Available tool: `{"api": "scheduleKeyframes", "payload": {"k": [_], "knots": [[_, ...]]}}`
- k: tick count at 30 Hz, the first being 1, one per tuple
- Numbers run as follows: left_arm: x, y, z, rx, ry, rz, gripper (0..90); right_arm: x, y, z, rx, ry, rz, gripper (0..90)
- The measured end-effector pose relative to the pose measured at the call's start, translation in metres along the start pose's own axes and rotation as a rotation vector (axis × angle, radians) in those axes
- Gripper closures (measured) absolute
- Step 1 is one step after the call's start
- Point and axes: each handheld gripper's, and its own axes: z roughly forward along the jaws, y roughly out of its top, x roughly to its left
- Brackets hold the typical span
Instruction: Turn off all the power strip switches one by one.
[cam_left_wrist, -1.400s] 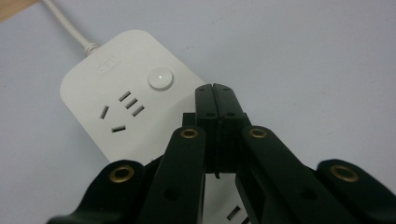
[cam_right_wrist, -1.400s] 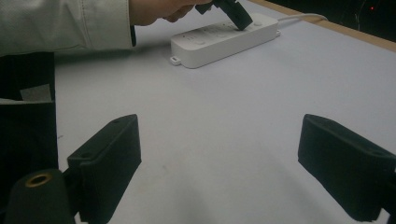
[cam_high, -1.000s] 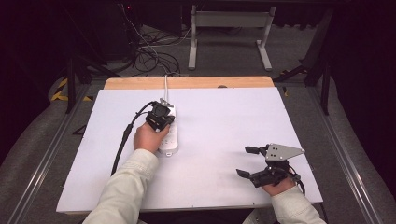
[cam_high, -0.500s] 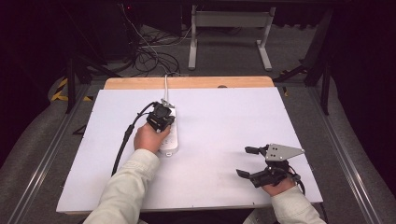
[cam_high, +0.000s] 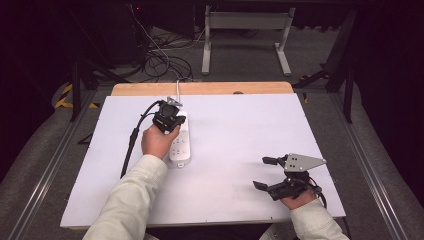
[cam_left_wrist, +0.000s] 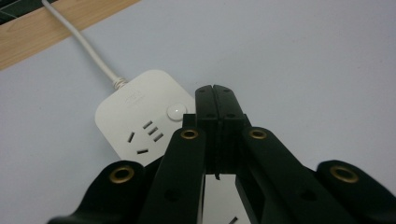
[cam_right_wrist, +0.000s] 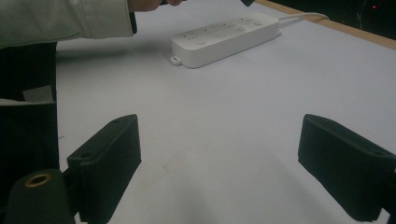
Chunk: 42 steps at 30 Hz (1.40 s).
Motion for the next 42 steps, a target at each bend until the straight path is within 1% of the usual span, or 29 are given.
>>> {"api": "scheduleKeyframes", "payload": {"k": [6, 9, 13, 14, 16, 17, 19, 24, 30, 32, 35, 36, 42], "knots": [[0.008, -0.001, 0.006, -0.001, -0.017, -0.047, 90.0, 0.000, 0.000, 0.000, 0.001, 0.001, -0.001, 13.5], [0.011, 0.001, 0.010, 0.004, 0.007, -0.041, 90.0, 0.000, 0.000, 0.000, 0.002, 0.005, 0.000, 13.5], [0.017, 0.001, 0.016, 0.000, 0.011, -0.069, 90.0, 0.000, 0.000, 0.000, 0.001, 0.005, 0.000, 13.5], [0.019, 0.001, 0.018, 0.001, 0.009, -0.070, 90.0, 0.000, 0.000, 0.000, 0.002, 0.005, 0.001, 13.5], [0.022, 0.000, 0.022, 0.008, 0.007, -0.084, 90.0, 0.000, -0.001, 0.000, 0.000, 0.007, 0.002, 13.5], [0.023, -0.001, 0.024, 0.014, 0.002, -0.086, 90.0, 0.000, -0.001, 0.000, 0.000, 0.007, 0.002, 13.5], [0.024, -0.002, 0.028, 0.015, 0.006, -0.088, 90.0, 0.000, -0.001, 0.000, -0.001, 0.008, 0.002, 13.5], [0.024, -0.004, 0.034, 0.024, -0.007, -0.093, 90.0, 0.000, -0.001, -0.001, -0.001, 0.008, 0.001, 13.5], [0.025, -0.004, 0.035, 0.014, -0.003, -0.096, 90.0, 0.000, -0.001, -0.001, 0.000, 0.009, 0.002, 13.5], [0.025, -0.004, 0.036, 0.013, 0.003, -0.105, 90.0, 0.000, -0.001, -0.001, 0.000, 0.010, 0.002, 13.5], [0.026, -0.004, 0.036, 0.009, 0.005, -0.102, 90.0, 0.000, -0.001, 0.000, 0.000, 0.012, 0.002, 13.5], [0.026, -0.004, 0.037, 0.010, 0.006, -0.093, 90.0, 0.000, -0.001, 0.000, 0.000, 0.012, 0.002, 13.5], [0.025, -0.004, 0.038, 0.010, 0.007, -0.093, 90.0, -0.001, -0.001, 0.000, 0.000, 0.011, 0.003, 13.5]]}}
